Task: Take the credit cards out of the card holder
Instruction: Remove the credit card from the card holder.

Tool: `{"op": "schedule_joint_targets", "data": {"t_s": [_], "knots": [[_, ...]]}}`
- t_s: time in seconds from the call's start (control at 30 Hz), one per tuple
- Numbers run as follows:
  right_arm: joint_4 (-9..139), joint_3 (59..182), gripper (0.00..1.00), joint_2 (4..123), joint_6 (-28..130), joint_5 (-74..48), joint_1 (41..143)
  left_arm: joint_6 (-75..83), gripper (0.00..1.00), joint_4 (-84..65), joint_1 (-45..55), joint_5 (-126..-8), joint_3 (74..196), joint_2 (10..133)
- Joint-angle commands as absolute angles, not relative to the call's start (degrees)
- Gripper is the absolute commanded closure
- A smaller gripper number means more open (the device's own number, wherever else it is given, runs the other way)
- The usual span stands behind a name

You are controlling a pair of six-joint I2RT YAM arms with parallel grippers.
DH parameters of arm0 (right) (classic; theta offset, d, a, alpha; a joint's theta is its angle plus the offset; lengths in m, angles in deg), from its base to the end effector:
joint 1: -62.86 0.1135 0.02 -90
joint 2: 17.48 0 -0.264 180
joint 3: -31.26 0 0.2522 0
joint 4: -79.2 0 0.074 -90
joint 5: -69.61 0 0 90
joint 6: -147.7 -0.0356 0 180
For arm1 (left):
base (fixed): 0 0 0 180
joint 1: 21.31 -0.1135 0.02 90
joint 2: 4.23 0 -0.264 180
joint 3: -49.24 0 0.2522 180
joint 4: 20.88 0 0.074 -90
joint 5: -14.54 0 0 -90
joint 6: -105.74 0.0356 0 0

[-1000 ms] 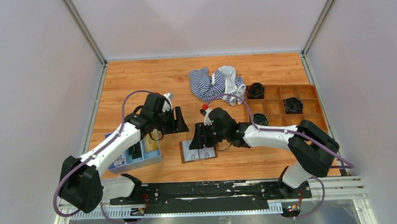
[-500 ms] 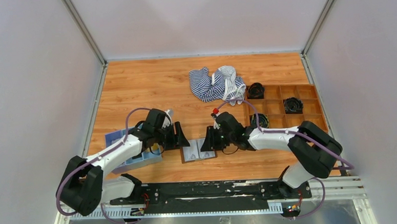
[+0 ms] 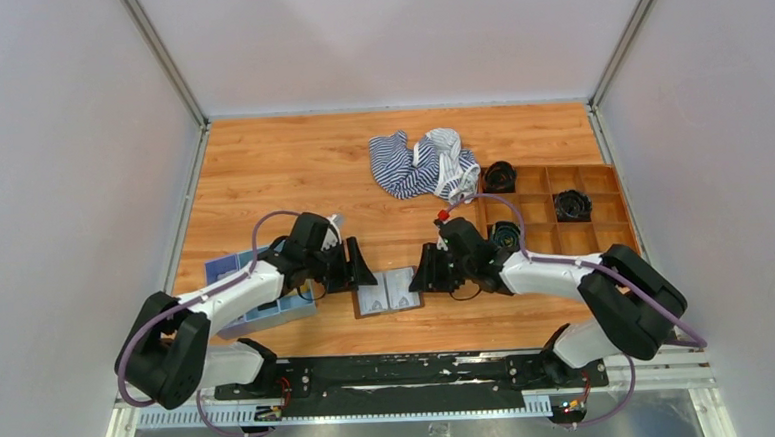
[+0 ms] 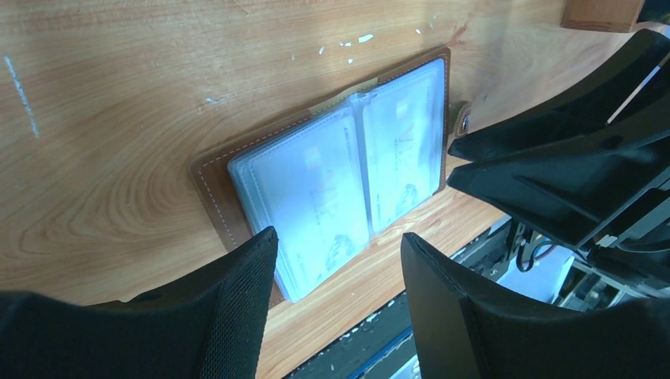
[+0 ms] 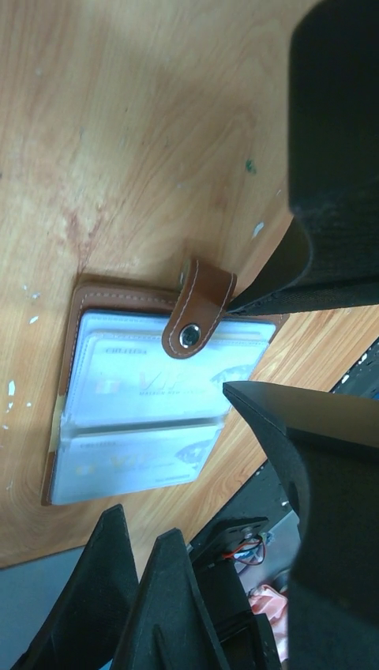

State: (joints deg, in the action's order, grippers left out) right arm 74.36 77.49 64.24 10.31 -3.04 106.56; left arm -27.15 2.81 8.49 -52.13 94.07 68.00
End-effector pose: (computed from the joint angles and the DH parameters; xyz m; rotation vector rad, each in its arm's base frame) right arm 0.1876 0.1940 0.1584 -0.0966 2.5216 1.1005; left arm 0.1929 -0.1267 0.1658 -0.1102 2.6581 -0.9967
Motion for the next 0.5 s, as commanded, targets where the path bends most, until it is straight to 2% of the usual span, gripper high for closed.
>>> {"op": "schedule_joint_targets", "data": {"t_s": [0.0,0.47], "knots": [[72.38,75.67,0.59,62.95,10.69,-4.07,105.15,-26.10,0.37,4.77,8.96,-54.35,95.85,68.37],[72.55,75.87,0.59,63.73,11.19,-3.16,105.04,-27.33,0.37,0.71,9.62,-53.49,94.87,71.18]]}}
